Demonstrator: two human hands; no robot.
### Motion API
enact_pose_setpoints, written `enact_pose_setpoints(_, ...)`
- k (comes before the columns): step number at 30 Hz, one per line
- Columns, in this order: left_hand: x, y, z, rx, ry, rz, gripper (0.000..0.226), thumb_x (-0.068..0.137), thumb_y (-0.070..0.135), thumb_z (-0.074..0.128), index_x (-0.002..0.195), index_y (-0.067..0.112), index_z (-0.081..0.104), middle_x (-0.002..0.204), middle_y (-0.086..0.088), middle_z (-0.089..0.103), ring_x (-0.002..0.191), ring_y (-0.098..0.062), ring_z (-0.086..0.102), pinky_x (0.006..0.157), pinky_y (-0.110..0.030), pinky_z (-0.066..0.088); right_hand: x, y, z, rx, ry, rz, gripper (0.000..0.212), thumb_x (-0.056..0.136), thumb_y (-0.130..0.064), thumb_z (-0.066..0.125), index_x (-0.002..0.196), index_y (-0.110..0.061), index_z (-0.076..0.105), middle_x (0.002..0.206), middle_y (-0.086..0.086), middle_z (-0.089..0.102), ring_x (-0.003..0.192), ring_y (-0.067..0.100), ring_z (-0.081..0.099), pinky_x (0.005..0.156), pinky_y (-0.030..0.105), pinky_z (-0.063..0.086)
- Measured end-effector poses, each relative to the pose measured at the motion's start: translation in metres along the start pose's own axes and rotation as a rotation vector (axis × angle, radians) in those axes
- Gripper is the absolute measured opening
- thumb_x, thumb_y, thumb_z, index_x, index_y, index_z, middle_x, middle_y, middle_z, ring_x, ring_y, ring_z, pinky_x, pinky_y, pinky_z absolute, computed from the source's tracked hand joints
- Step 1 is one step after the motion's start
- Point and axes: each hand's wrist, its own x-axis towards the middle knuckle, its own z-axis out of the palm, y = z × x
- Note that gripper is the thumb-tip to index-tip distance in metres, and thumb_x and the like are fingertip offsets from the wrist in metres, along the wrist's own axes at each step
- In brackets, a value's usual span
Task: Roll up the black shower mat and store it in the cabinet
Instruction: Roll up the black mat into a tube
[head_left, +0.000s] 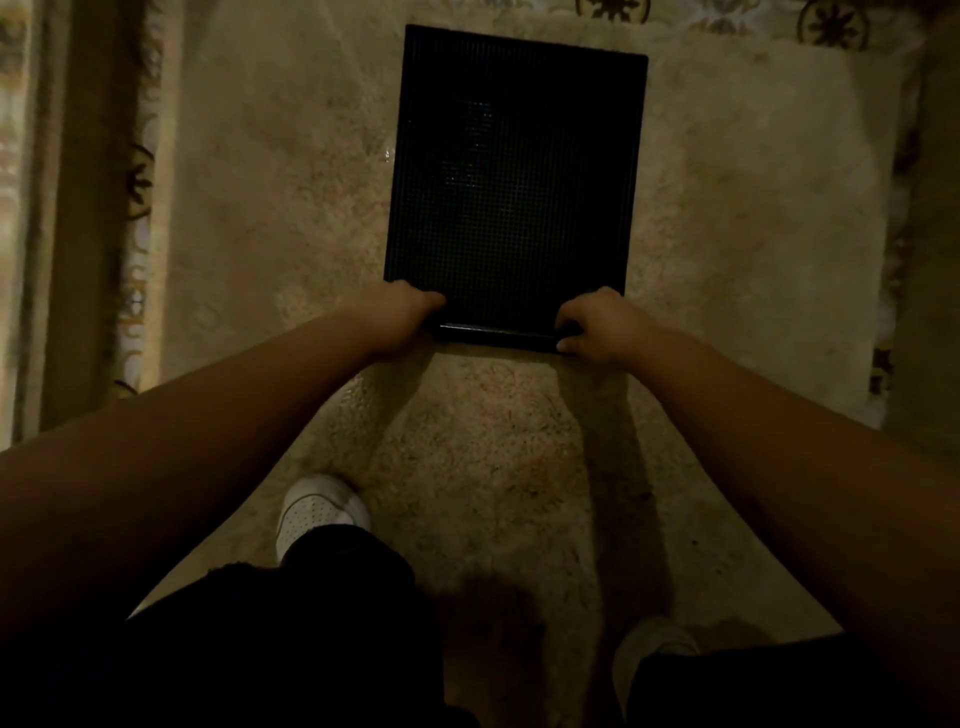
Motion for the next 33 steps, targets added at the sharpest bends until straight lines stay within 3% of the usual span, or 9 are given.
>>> enact_pose_setpoints(4,0.009,-0.007,-0.008,-0.148,-0.036,-0.015,0.034,0.090,0.016,0.064,0.124,0.011,0.063,0.121,-0.015,0.062,0.110,-0.032,0.057,0.092,-0.040,0.048,-0.003,-0.001,0.001,0.002,0.089,0.012,0.038,0.091,-0.029,0.061,0.127,-0.017,0.059,0.122,0.012,0.056,0.111,0.031,0.053,0.088,0.040,0.046)
enact_pose_setpoints(9,0.010,-0.004,-0.002,-0.075,0.014,-0.012,0.031,0.092,0.018,0.060,0.121,0.009,0.064,0.121,-0.018,0.055,0.109,-0.035,0.053,0.092,-0.041,0.047,-0.020,-0.006,0.012,-0.131,0.227,-0.095,0.026,0.095,-0.022,0.052,0.118,-0.010,0.057,0.112,0.014,0.060,0.103,0.031,0.053,0.079,0.041,0.049)
enact_pose_setpoints(13,0.005,-0.007,-0.002,-0.094,0.116,0.015,0.038,0.090,0.020,0.062,0.127,0.014,0.054,0.121,-0.017,0.060,0.105,-0.036,0.060,0.087,-0.044,0.052,-0.028,-0.010,0.021,-0.239,0.261,-0.109,0.030,0.092,-0.008,0.050,0.121,-0.006,0.058,0.115,0.014,0.059,0.107,0.031,0.051,0.081,0.044,0.050)
enact_pose_setpoints(17,-0.002,-0.004,0.001,0.041,0.197,0.078,0.024,0.090,0.018,0.060,0.113,0.016,0.058,0.103,-0.014,0.065,0.090,-0.034,0.062,0.071,-0.039,0.053,-0.028,-0.014,0.023,-0.302,0.257,-0.095,0.037,0.092,-0.010,0.052,0.129,-0.006,0.053,0.122,0.013,0.057,0.111,0.030,0.049,0.078,0.041,0.051)
enact_pose_setpoints(19,-0.006,-0.001,0.003,0.148,0.242,0.069,0.017,0.090,0.019,0.058,0.106,0.016,0.060,0.097,-0.010,0.065,0.091,-0.032,0.059,0.066,-0.038,0.051,-0.030,-0.015,0.024,-0.368,0.244,-0.080,0.047,0.090,-0.011,0.053,0.136,-0.007,0.046,0.130,0.013,0.054,0.115,0.031,0.048,0.077,0.040,0.049)
enact_pose_setpoints(23,-0.012,0.005,0.009,0.307,0.270,0.023,0.022,0.091,0.023,0.055,0.112,0.018,0.061,0.115,-0.008,0.060,0.113,-0.032,0.046,0.084,-0.044,0.043,-0.033,-0.021,0.025,-0.424,0.248,-0.020,0.057,0.088,-0.011,0.056,0.143,-0.008,0.039,0.146,0.014,0.042,0.123,0.033,0.043,0.082,0.042,0.047)
enact_pose_setpoints(29,-0.010,0.020,0.007,0.409,0.251,0.009,0.027,0.089,0.022,0.057,0.115,0.015,0.053,0.111,-0.009,0.059,0.104,-0.030,0.053,0.083,-0.044,0.042,-0.022,-0.023,0.014,-0.375,0.242,0.009,0.041,0.086,-0.006,0.056,0.127,-0.010,0.052,0.113,0.013,0.054,0.103,0.031,0.050,0.067,0.039,0.048)
enact_pose_setpoints(33,-0.004,0.020,0.002,0.495,0.236,0.009,0.025,0.087,0.014,0.056,0.111,0.013,0.051,0.106,-0.010,0.059,0.097,-0.030,0.057,0.082,-0.044,0.044,-0.018,-0.019,0.008,-0.353,0.220,-0.028,0.033,0.086,-0.008,0.053,0.120,-0.010,0.051,0.107,0.013,0.059,0.100,0.031,0.053,0.066,0.039,0.047)
